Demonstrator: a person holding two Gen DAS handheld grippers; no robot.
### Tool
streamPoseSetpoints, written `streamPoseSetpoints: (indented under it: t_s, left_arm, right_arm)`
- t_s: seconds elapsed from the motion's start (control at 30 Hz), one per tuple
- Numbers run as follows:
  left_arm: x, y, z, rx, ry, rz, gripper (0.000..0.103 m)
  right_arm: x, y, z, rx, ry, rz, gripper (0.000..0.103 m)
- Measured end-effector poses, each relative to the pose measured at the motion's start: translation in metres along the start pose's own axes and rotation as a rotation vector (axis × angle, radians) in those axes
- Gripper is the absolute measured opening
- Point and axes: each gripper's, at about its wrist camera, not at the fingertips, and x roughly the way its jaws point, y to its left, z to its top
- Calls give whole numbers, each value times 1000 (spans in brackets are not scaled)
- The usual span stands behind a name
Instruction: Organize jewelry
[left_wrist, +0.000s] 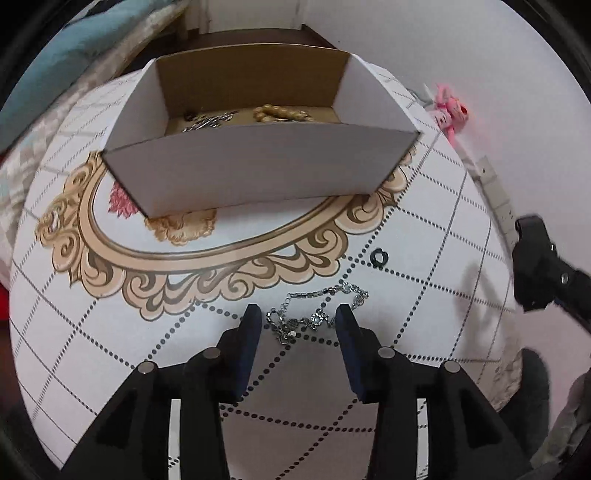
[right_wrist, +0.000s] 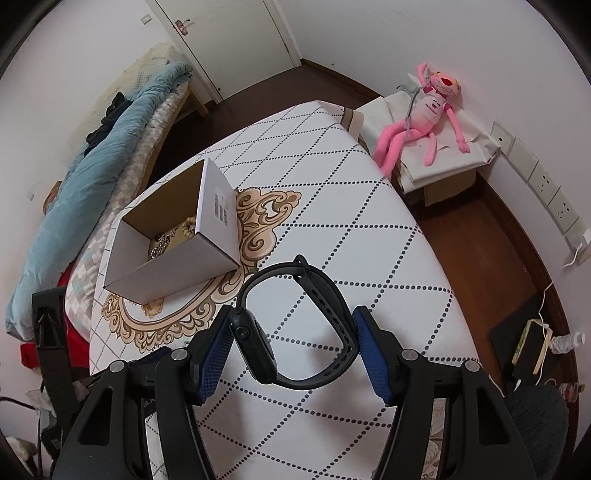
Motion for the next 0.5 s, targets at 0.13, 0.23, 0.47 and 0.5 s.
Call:
streamPoseSetpoints:
  t_s: [0.13,0.23,0.47,0.5]
  left_arm:
    - [4,-19,-3,87,10,34,38]
    - [6,-28,-2,137,10,78,14]
    - [4,-29,7,76,-8,19,0]
    - [0,-27,7,70,-15,12,0]
  right_arm:
    - [3,-2,-1,5,3,-5,66]
    - [5,-4,-2,12,5,-9,66]
    - [4,-6,-2,14,-1,-13,66]
    - [3,-5,-1,12,-4,-11,66]
